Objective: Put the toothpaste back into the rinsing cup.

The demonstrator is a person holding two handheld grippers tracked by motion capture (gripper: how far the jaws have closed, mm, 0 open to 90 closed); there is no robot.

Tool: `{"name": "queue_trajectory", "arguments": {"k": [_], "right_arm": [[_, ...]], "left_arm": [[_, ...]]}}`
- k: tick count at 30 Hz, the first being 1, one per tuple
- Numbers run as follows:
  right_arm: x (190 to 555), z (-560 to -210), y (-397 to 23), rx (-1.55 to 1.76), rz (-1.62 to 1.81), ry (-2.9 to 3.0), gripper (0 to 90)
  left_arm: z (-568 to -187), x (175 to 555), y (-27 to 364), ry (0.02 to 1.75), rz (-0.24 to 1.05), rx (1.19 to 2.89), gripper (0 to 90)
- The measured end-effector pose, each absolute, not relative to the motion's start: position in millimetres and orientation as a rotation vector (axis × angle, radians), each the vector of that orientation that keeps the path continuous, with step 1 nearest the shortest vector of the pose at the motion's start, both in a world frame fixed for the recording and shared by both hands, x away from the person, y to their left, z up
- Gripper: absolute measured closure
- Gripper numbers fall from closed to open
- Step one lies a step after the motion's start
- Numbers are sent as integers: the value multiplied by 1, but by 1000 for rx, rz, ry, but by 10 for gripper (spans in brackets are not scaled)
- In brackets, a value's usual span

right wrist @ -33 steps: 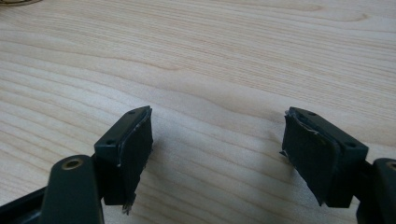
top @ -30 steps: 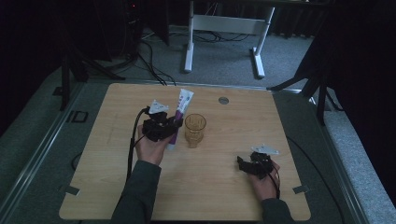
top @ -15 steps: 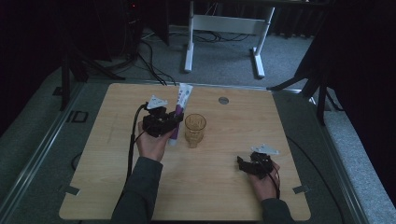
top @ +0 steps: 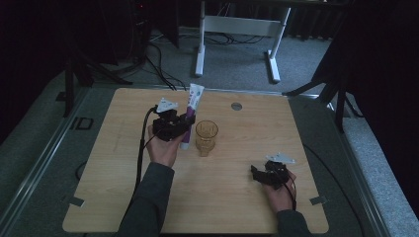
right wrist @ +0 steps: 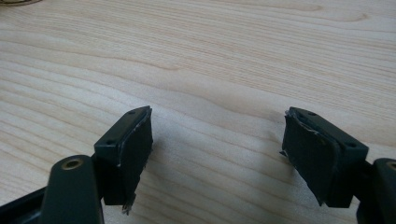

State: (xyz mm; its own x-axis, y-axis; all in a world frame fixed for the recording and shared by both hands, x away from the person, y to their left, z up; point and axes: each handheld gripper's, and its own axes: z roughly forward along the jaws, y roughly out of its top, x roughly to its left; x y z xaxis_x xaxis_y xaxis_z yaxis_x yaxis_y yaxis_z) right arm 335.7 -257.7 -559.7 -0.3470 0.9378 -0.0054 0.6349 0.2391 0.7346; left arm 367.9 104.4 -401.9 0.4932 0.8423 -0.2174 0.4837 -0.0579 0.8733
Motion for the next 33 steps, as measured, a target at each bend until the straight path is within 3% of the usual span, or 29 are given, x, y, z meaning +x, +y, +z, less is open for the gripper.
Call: {"name": "queue_trajectory", "arguments": {"k": [33], "right_arm": [[336,-560,-258,1436,901,2070,242]], "left_arm": [[-412,389,81,1132,476,1638,721]]}}
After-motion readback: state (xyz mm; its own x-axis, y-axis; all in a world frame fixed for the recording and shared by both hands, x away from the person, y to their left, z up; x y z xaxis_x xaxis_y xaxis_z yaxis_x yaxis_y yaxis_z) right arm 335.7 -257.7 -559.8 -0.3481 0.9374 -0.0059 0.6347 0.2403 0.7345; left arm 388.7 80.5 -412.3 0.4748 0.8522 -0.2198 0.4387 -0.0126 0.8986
